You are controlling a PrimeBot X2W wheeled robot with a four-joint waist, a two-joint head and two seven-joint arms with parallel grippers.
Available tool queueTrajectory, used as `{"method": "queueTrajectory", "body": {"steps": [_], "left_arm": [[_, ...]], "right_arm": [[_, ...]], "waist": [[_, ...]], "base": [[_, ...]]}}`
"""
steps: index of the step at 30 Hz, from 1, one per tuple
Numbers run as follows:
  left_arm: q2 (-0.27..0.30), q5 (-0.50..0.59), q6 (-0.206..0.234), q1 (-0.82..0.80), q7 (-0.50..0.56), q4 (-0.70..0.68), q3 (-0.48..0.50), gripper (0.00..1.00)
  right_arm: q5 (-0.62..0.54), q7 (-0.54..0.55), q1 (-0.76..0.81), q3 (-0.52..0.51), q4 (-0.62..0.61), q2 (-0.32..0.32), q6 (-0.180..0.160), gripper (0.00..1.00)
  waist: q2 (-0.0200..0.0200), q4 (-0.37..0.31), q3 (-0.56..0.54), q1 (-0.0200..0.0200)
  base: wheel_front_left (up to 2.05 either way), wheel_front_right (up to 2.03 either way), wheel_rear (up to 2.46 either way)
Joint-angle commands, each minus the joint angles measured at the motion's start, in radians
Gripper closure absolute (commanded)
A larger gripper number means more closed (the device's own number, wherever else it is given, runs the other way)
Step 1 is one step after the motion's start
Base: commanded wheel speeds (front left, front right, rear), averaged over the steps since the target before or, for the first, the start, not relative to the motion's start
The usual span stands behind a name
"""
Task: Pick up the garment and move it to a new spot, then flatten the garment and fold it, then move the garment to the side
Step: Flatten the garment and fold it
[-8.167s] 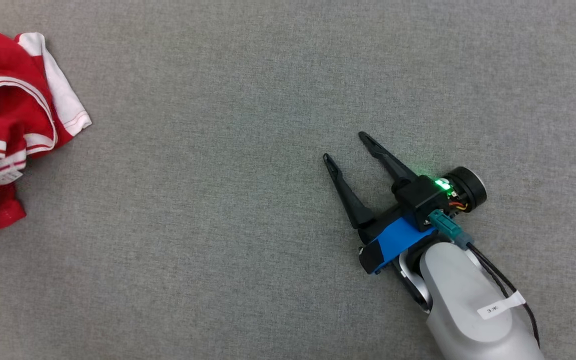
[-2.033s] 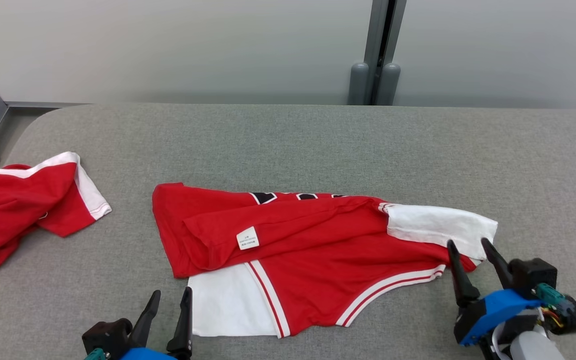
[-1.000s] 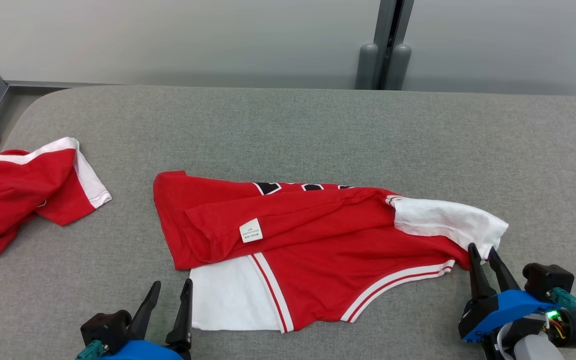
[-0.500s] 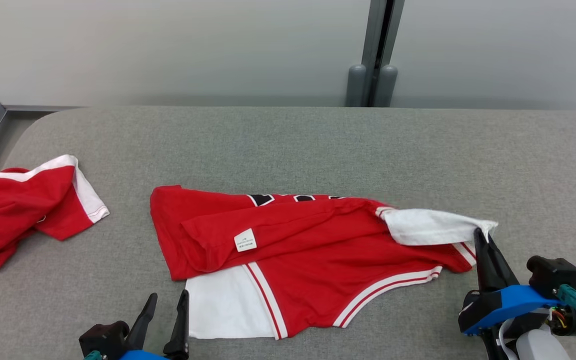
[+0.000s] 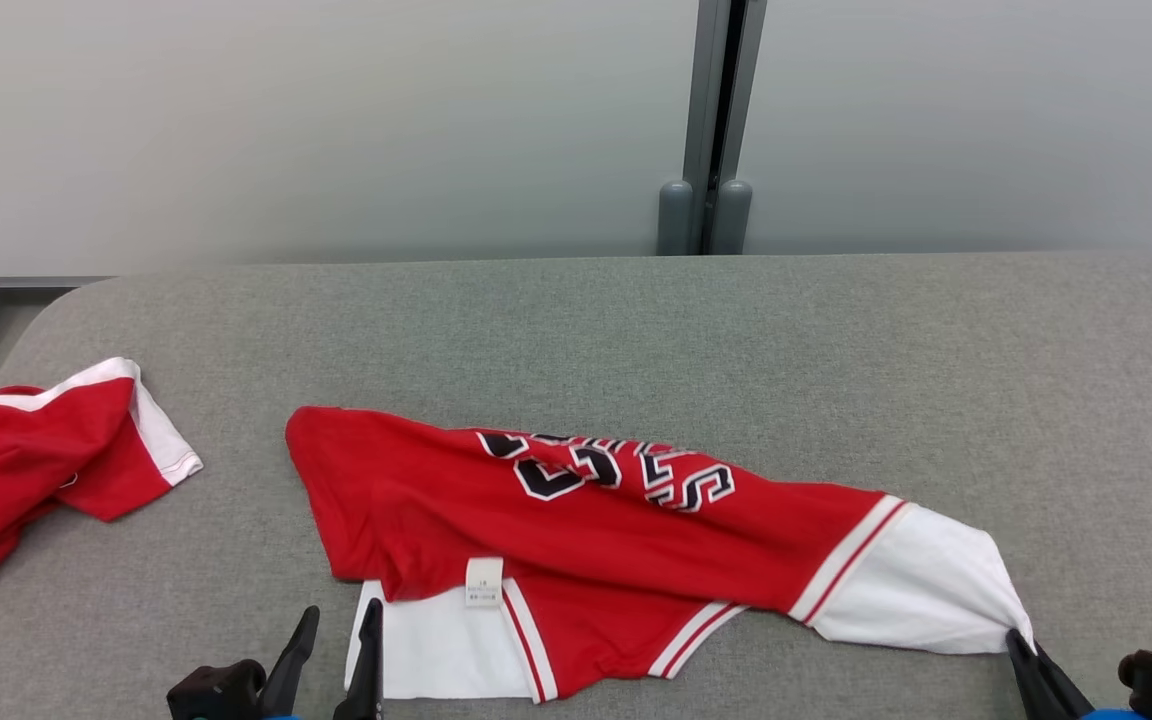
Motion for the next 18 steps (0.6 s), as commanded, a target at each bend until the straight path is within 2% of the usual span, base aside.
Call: {"method": "queueTrajectory", "body": {"steps": [1, 2, 3, 4, 12, 18], "left_arm": [[0.003, 0.002, 0.001, 0.006, -0.003, 0.001, 0.009, 0.0], [0.004, 0.001, 0.001, 0.006, -0.003, 0.002, 0.014, 0.0], [0.007, 0.0, 0.001, 0.005, -0.003, 0.003, 0.016, 0.0], [0.01, -0.002, 0.001, 0.001, -0.003, 0.004, 0.019, 0.0], [0.026, -0.028, 0.001, -0.065, -0.003, 0.026, 0.016, 0.0], [0.047, -0.081, 0.001, -0.111, -0.003, 0.019, -0.049, 0.0]], "right_arm": [[0.005, 0.001, 0.007, -0.003, 0.003, -0.005, 0.0, 1.0], [0.01, 0.002, 0.009, -0.009, 0.012, -0.009, 0.0, 1.0], [0.001, -0.004, 0.006, -0.022, 0.023, -0.013, 0.0, 0.8], [-0.012, -0.013, -0.004, -0.033, 0.032, -0.011, 0.0, 0.0], [-0.167, -0.076, -0.09, -0.086, 0.022, 0.085, 0.0, 0.0], [-0.231, -0.082, -0.121, -0.111, 0.012, 0.145, 0.0, 0.0]], "waist": [[-0.0001, -0.002, 0.002, 0.0001], [-0.0001, -0.004, 0.004, 0.0001], [-0.0001, -0.007, 0.008, 0.0001], [-0.0001, -0.009, 0.012, 0.0001], [-0.0001, -0.011, 0.061, 0.0001], [-0.0001, -0.008, 0.093, 0.0001]], "base": [[0.0, 0.0, 0.0], [0.0, 0.0, 0.0], [0.0, 0.0, 0.0], [0.0, 0.0, 0.0], [0.0, 0.0, 0.0], [0.0, 0.0, 0.0]]}}
